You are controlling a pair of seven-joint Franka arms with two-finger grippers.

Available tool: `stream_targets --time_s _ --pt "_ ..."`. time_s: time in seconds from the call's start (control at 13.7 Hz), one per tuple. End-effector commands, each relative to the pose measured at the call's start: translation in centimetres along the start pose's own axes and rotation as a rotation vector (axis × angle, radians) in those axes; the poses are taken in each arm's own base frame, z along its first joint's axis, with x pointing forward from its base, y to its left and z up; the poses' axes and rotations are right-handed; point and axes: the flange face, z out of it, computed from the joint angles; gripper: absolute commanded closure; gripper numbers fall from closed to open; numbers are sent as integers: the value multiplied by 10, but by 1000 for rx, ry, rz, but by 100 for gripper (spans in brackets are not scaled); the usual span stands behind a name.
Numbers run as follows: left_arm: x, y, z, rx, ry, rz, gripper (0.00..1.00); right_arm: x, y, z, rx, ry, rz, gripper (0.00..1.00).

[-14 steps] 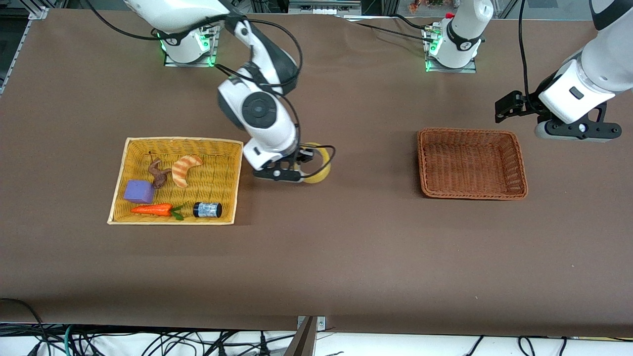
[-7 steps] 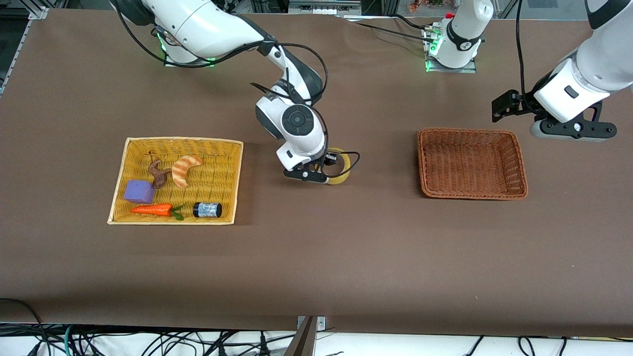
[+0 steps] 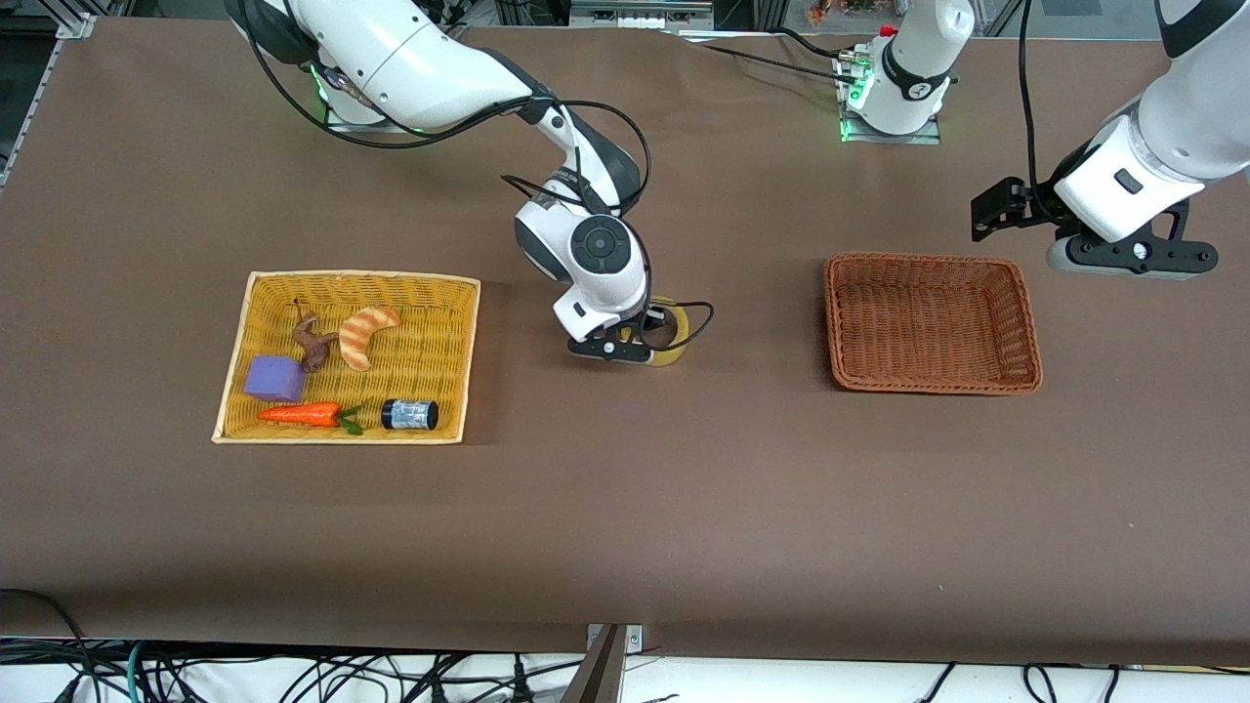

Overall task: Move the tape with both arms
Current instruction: 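Carry the tape roll toward the basket and set it on the table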

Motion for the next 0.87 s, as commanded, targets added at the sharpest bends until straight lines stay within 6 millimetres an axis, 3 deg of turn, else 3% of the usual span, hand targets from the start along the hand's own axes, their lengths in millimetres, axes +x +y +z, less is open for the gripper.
stream_targets --time_s 0.0,0.07,0.15,0.29,0.44,0.58,0.73,0.8 --pt "1 -7 -6 1 3 -1 0 -3 -13 2 17 24 -9 85" --pt "0 -8 -7 -1 11 -4 0 -1 -12 -3 16 25 -11 40" --pt "0 -5 -5 -9 13 10 0 2 -10 -13 10 34 -21 0" --pt "-1 -6 8 -2 -9 10 0 4 -6 -46 -36 22 -27 0" --pt "1 -7 17 -6 -8 8 0 22 10 -98 -84 -2 -52 0" --pt "0 -3 58 2 -92 16 0 51 47 -171 -62 15 -57 0" --pt "1 3 71 -37 -114 26 0 87 111 -217 -71 -24 -75 0" --pt "6 11 80 -74 -116 14 0 105 146 -229 -79 -64 -97 0"
